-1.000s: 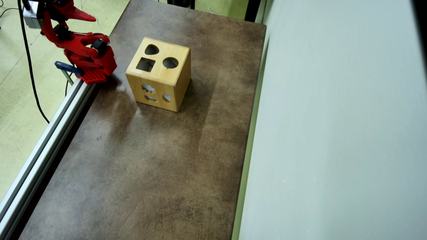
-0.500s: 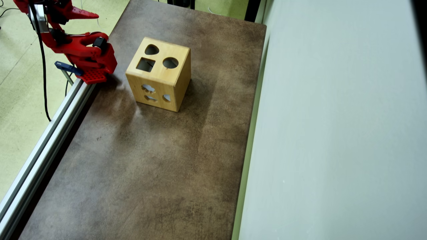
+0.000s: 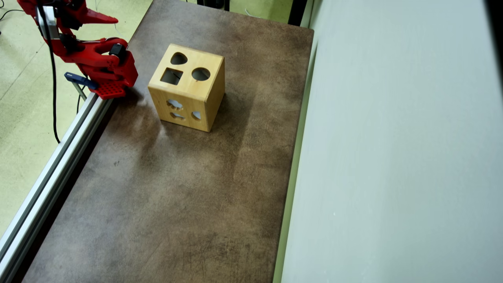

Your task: Pick and place the red cube on the square hole

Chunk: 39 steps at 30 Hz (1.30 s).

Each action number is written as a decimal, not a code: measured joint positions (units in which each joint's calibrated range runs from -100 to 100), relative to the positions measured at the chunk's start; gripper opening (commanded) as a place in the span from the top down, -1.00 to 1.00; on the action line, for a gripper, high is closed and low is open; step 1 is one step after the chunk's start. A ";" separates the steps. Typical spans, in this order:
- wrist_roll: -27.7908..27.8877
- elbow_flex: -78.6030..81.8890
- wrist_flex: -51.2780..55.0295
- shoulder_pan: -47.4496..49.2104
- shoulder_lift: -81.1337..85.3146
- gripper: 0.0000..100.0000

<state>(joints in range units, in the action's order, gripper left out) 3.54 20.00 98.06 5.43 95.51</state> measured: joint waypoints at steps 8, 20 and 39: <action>0.00 0.00 0.00 0.00 0.00 -0.72; 0.00 0.09 0.00 0.00 0.00 -0.69; 0.00 0.18 0.00 0.00 0.00 -0.69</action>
<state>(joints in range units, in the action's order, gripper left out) 3.54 20.18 98.06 5.43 95.51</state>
